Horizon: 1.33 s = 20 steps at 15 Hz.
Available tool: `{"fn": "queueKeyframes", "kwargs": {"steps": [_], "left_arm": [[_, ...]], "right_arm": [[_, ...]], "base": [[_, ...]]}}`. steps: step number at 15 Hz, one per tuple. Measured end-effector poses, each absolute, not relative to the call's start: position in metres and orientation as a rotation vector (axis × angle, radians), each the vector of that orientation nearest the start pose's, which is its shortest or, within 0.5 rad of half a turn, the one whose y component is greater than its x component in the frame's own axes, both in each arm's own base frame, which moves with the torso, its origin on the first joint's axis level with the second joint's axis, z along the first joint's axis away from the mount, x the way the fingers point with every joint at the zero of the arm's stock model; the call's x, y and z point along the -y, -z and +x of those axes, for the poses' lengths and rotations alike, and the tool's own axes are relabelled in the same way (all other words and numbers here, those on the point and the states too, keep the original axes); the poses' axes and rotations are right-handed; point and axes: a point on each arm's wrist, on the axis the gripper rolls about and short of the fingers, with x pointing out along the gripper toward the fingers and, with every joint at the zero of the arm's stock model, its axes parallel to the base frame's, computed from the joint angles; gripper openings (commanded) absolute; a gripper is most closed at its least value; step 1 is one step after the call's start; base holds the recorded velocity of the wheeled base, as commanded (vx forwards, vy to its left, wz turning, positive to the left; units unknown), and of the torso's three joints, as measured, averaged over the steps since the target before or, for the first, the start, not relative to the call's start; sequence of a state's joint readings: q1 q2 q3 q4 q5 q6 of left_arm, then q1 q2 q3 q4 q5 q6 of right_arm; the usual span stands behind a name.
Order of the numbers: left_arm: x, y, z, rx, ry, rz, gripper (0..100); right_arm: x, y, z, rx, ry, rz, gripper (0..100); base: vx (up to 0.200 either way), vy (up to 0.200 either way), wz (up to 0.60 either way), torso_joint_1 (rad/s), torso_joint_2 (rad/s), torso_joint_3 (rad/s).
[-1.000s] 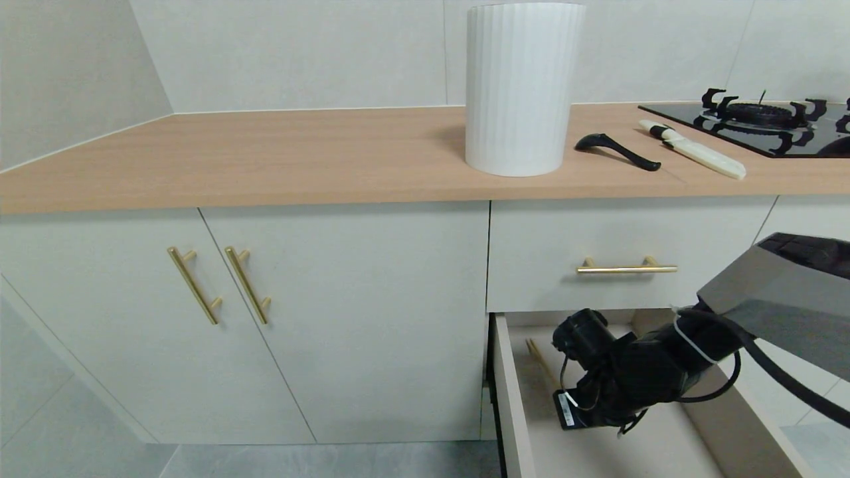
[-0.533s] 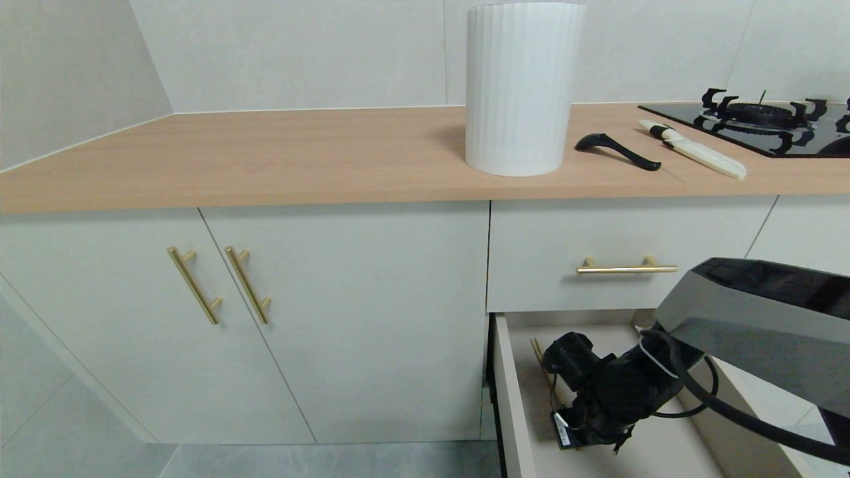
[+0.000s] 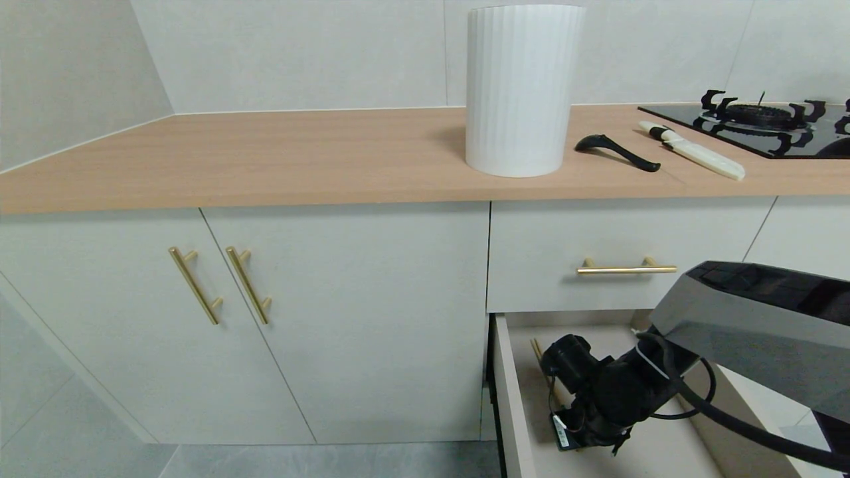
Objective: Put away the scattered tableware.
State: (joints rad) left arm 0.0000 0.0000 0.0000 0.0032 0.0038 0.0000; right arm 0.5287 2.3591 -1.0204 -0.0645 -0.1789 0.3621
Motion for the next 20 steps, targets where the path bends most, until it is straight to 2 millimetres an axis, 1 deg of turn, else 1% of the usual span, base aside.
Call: {"fn": "queueKeyframes", "kwargs": {"steps": [1, 8, 11, 12, 15, 17, 20], "left_arm": [[0.000, -0.075, -0.023, -0.003, -0.004, 0.000, 100], [0.000, -0.075, -0.023, -0.003, -0.004, 0.000, 100], [0.000, -0.075, -0.023, -0.003, -0.004, 0.000, 100], [0.000, -0.075, -0.023, -0.003, -0.004, 0.000, 100], [0.000, -0.075, -0.023, -0.003, -0.004, 0.000, 100], [0.000, -0.075, -0.023, -0.003, -0.004, 0.000, 100], [0.000, -0.075, -0.023, -0.003, -0.004, 0.000, 100]], "right_arm": [[-0.176, 0.039, 0.310, -1.225, -0.079, -0.129, 100], [-0.176, 0.038, 0.309, -1.225, -0.079, -0.126, 100], [-0.175, 0.026, 0.307, -1.214, -0.085, -0.122, 100], [-0.175, 0.016, 0.307, -1.188, -0.092, -0.109, 100], [-0.169, -0.030, 0.300, -1.085, -0.121, -0.062, 100], [-0.161, -0.070, 0.291, -0.988, -0.143, -0.029, 100], [-0.141, -0.128, 0.270, -0.827, -0.180, -0.009, 100]], "base": [[0.000, 0.000, 0.00, 0.000, 0.00, 0.000], [0.000, 0.000, 0.00, 0.000, 0.00, 0.000], [0.000, 0.000, 0.00, 0.000, 0.00, 0.000], [0.000, 0.000, 0.00, 0.000, 0.00, 0.000], [0.000, 0.000, 0.00, 0.000, 0.00, 0.000], [0.000, 0.000, 0.00, 0.000, 0.00, 0.000], [0.000, 0.000, 0.00, 0.000, 0.00, 0.000]]}}
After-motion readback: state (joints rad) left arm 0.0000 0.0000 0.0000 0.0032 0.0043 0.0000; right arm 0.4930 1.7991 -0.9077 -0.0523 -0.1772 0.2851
